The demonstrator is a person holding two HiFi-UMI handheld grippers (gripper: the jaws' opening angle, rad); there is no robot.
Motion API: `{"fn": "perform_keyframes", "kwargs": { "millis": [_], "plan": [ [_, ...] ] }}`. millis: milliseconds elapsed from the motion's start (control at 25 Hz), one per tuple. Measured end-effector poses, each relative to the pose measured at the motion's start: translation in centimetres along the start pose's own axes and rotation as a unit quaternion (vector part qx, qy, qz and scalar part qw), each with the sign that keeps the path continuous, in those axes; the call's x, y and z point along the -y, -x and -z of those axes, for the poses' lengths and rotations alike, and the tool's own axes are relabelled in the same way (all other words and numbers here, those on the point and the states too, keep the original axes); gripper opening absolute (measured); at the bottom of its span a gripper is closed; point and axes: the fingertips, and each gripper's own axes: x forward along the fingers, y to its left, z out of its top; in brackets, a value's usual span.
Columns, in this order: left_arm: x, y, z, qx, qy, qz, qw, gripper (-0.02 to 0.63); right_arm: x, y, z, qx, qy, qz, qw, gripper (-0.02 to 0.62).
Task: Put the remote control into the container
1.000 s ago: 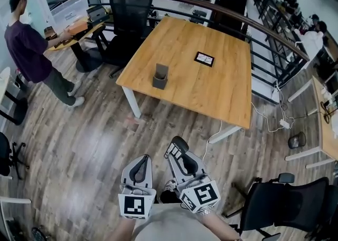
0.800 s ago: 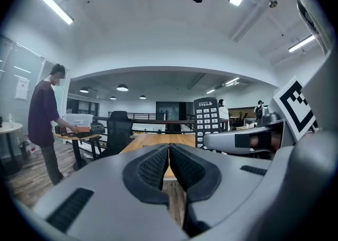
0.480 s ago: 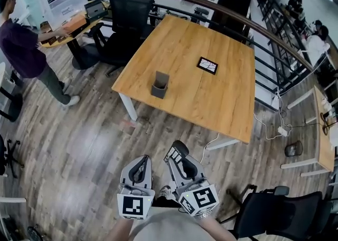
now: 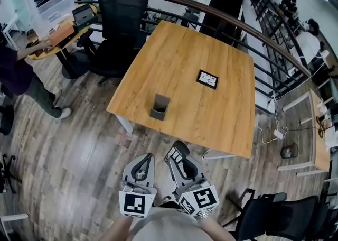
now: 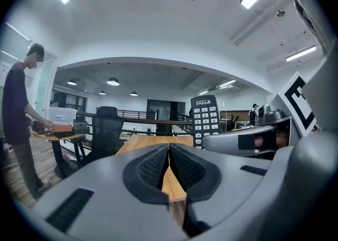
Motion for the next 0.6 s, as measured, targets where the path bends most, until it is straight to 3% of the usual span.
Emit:
{"fn": "perform_keyframes", "kwargs": {
  "millis": [320, 600],
  "plan": [
    [-7.4, -5.3, -2.2, 0.017, -0.006, 0.024, 0.9996, 0.014, -0.1, -8.7, -2.3, -0.002, 0.003, 0.018, 1.0, 0.115],
    [-10.2, -9.5, -2.3, 0.017, 0.008, 0.021, 0.9996, 0.014, 1.9, -13.2, -2.7, -0.018, 0.015, 0.014, 1.0, 0.115]
  ]
}}
